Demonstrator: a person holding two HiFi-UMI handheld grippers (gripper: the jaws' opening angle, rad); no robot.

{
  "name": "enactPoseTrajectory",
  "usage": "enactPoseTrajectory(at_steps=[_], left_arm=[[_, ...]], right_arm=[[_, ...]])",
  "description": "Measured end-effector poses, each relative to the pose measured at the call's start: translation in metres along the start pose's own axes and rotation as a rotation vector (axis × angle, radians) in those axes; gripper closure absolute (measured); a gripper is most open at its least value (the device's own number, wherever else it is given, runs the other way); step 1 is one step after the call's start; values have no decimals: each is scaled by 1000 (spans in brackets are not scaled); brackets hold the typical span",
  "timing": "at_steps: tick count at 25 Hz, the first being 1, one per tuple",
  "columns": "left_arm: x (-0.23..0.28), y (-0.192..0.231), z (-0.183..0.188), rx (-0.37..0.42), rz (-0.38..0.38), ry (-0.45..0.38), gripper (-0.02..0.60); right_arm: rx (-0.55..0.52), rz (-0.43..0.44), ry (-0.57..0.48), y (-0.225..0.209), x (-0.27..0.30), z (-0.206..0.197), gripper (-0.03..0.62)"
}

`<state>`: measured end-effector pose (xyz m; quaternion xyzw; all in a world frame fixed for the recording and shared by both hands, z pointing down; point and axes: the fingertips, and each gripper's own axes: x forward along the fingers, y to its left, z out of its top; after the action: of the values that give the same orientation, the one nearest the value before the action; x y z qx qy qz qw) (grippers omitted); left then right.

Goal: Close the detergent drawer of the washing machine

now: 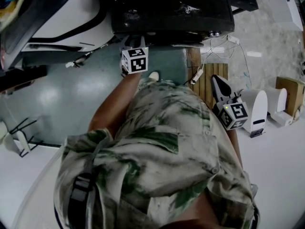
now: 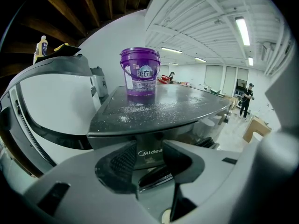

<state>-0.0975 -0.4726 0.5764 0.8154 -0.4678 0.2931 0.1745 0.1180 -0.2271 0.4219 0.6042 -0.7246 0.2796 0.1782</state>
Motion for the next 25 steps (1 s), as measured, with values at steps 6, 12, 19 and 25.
enactPoseTrajectory(at_steps=[6,12,19,25], left_arm=[[7,3,-1,-17,12,22,420],[8,3,0,-2,17,24,420],[2,0,-5,-5,40,21,434],[-33,-11,-9,-35,88,-2,500]], right_arm=[[-8,-1,-1,-6,5,0,572],[7,14,12,-6,5,-1,572],[-11,35,2,-9,-9,-9,572],[-46,93,-14,-14,-33,-18,572]])
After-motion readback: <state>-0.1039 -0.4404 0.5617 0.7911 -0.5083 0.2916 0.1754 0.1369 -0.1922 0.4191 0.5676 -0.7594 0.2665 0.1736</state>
